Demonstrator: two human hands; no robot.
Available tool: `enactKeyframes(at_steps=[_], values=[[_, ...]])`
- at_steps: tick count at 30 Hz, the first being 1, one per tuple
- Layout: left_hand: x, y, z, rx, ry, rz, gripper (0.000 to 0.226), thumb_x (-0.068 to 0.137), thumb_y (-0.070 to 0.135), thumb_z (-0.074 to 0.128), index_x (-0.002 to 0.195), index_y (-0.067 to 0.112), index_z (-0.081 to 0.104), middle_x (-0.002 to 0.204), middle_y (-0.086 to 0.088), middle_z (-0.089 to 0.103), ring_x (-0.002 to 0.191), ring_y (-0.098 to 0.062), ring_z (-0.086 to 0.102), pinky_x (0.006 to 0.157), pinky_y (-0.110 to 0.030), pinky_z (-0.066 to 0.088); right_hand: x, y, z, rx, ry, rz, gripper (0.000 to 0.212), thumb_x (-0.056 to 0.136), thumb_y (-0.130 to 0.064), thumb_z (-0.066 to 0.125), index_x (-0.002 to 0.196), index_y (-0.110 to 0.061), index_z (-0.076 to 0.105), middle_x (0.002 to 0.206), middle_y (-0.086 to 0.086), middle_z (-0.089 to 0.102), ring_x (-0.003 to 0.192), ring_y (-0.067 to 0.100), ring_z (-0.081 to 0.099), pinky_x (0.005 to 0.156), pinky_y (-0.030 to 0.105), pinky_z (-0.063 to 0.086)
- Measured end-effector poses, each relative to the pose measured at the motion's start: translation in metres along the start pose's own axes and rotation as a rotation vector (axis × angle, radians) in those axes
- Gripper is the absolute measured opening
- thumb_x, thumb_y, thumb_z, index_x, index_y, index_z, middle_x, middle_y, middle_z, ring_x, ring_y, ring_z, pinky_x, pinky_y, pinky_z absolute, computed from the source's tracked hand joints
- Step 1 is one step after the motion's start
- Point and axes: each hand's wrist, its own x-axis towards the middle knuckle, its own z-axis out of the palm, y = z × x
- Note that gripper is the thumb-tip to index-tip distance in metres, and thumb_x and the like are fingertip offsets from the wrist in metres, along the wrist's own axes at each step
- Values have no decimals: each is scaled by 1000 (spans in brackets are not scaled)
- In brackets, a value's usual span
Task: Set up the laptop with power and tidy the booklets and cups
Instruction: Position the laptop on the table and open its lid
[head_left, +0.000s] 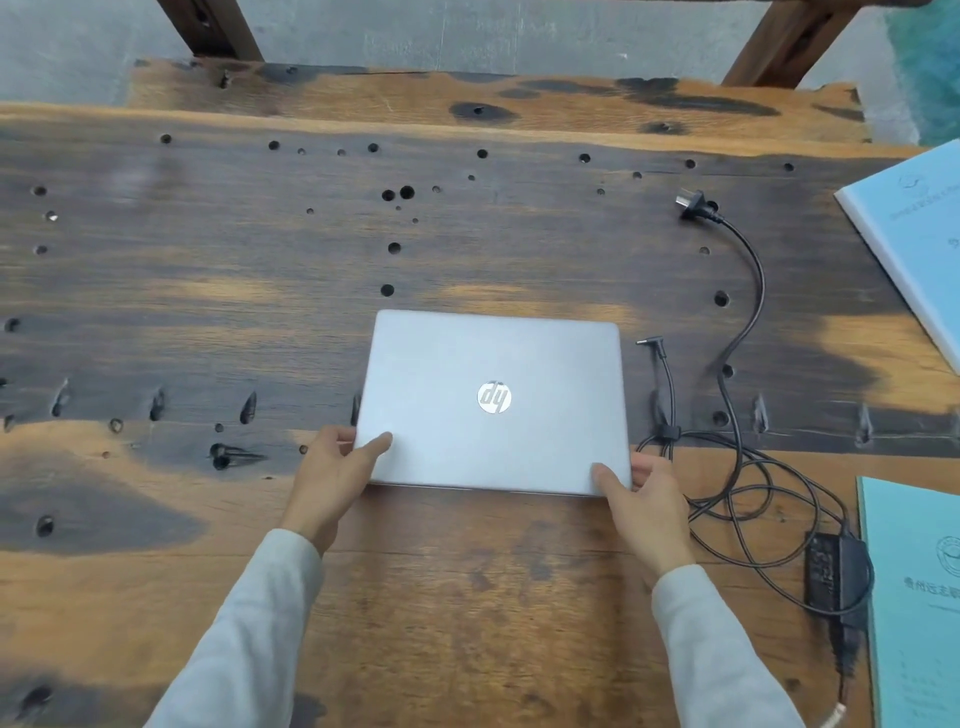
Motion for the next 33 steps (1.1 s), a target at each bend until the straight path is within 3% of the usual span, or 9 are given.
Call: enactKeyframes(at_steps=[4,7,10,13,20,25,29,31,33], values=[[-1,10,-7,-7,-60,-28,44,82,49,76,104,18,55,98,6,56,90,-8,54,71,-28,41,2,-2,-9,52,-121,46,52,88,-53,67,127,-19,58,125,-4,63,117,17,58,103,37,44],[-1,19,-12,-54,-129,-53,52,81,54,75,103,16,47,94,4,50,81,-12,48,70,-32,39,4,-9,-19,209,-241,121,57,90,-56,66,130,-17,53,130,1,60,121,18,57,110,43,43],[-5,23,-21,-94,-227,-61,54,75,60,76,95,25,40,99,5,52,86,-19,48,73,-37,35,-1,-16,-27,415,-323,163,46,93,-42,69,128,-19,48,127,-2,61,119,15,59,106,39,47],[-9,20,-29,-178,-286,-59,50,73,58,76,97,28,44,113,10,63,96,-22,59,77,-38,35,-8,-17,-30,571,-332,176,36,97,-27,66,127,-20,46,127,4,65,118,22,64,106,45,48],[-20,7,-15,-238,-181,-5,43,82,60,70,109,30,53,105,16,65,91,-4,57,69,-28,37,-22,-8,-21,617,-286,136,41,94,-28,70,130,-26,52,126,-8,70,118,10,65,105,43,48],[-27,-13,-1,-321,-102,65,37,93,40,68,127,28,60,115,21,66,106,10,58,96,-27,40,-36,-1,1,608,-121,102,31,96,-20,68,119,-39,59,105,-33,70,103,-10,66,101,32,48],[-28,-27,2,-315,-79,112,35,96,31,66,129,21,62,115,22,72,107,13,62,102,-25,44,-55,5,23,604,87,136,53,95,-6,67,143,-17,50,130,-1,66,122,12,61,111,39,44],[-29,-31,5,-289,-56,128,51,93,39,68,139,24,53,123,30,64,108,20,57,100,-20,41,-66,3,32,670,82,155,50,95,1,63,137,-23,51,125,4,66,116,14,64,104,34,48],[-36,-37,11,-236,2,117,81,86,55,67,153,19,37,143,18,53,122,10,53,110,-26,38,-70,-3,38,772,49,239,45,96,3,60,137,-14,53,124,12,65,111,21,67,96,32,52]])
